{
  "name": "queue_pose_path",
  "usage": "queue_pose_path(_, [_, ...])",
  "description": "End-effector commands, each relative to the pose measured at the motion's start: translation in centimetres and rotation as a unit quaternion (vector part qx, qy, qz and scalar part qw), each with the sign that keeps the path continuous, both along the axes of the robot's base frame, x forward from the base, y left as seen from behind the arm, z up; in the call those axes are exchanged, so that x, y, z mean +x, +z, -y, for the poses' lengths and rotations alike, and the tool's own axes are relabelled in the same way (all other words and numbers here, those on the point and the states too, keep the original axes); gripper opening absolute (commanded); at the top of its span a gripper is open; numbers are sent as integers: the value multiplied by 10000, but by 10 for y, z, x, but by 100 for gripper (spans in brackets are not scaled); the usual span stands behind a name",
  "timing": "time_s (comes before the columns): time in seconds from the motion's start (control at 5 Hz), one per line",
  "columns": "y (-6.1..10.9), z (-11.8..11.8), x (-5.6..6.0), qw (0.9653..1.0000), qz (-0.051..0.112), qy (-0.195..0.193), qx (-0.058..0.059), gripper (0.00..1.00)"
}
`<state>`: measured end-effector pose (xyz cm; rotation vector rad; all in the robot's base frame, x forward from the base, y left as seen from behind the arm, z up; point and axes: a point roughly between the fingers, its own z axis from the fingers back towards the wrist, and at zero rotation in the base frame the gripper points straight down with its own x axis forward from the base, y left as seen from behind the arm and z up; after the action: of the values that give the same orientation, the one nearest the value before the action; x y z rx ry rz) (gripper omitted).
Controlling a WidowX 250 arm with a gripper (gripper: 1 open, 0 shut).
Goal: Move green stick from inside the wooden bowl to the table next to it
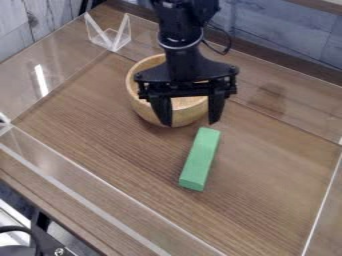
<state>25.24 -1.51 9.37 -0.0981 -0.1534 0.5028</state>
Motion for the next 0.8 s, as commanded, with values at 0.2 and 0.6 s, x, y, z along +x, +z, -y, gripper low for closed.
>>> queue_pose_path(0.2, [15,-4,9,9997,234,-117,38,100])
queue_pose_path(0.6, [31,-6,14,9987,359,-367,39,100])
